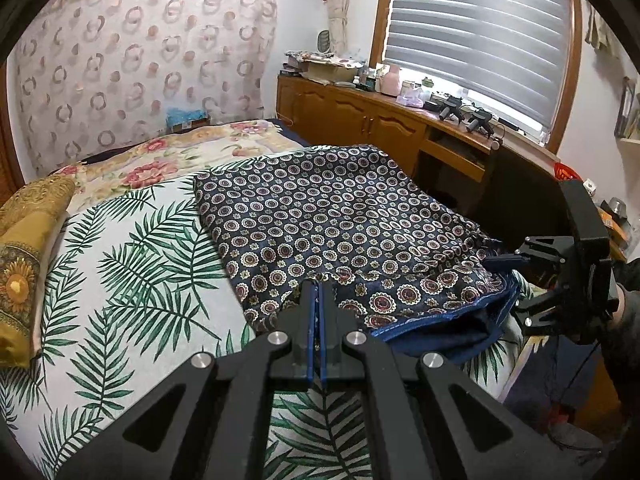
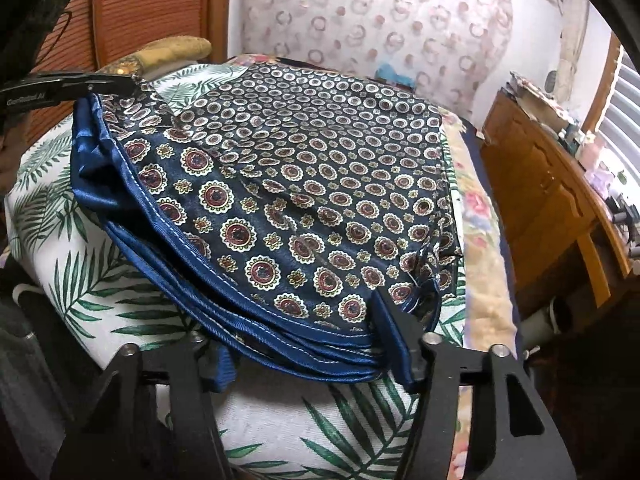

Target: Fold small clothes

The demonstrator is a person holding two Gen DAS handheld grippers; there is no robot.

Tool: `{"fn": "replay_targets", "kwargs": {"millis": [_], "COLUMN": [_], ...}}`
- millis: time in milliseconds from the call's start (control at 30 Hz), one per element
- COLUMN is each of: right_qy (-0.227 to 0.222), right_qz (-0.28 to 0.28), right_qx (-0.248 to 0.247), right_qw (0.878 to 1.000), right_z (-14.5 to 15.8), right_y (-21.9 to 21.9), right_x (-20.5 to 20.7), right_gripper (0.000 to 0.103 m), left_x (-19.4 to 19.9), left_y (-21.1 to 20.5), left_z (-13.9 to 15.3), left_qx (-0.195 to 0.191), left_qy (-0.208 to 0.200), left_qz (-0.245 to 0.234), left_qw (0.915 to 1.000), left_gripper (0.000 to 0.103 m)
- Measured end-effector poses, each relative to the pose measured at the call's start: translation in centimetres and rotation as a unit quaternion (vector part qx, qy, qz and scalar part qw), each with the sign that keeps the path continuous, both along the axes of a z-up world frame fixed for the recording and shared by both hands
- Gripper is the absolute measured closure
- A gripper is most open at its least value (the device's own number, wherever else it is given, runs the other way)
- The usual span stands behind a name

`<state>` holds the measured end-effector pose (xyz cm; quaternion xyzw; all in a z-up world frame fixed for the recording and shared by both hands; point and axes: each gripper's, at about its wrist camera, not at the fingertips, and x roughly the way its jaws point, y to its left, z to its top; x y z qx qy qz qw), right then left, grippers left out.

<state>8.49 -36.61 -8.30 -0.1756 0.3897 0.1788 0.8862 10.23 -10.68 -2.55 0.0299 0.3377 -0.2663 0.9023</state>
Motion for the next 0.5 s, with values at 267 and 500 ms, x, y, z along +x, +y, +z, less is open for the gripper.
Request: {"fn": "replay_targets", "kwargs": {"millis": [267,500], "right_qy": [-0.026,-0.074], "right_qz": [0.011,0.011], "right_qx": [0.026,0.047], "right_qw": [0.999,0.996], "right_z": [1.5,4.9], "right_y": [0.0,0.3], "right_x": [0.1,2.4], "right_gripper": [0.097,0.1], "left_x": [0.1,1.5], "left_y": [0.4,0.7], "left_z": [0.2,-0.3], "left_qx": [0.0,0.008], "left_qy": [-0.002,0.003], "left_qz": [0.008,0.016], "left_qw": [1.0,0.9998], "left_gripper": [0.103,0.103]}}
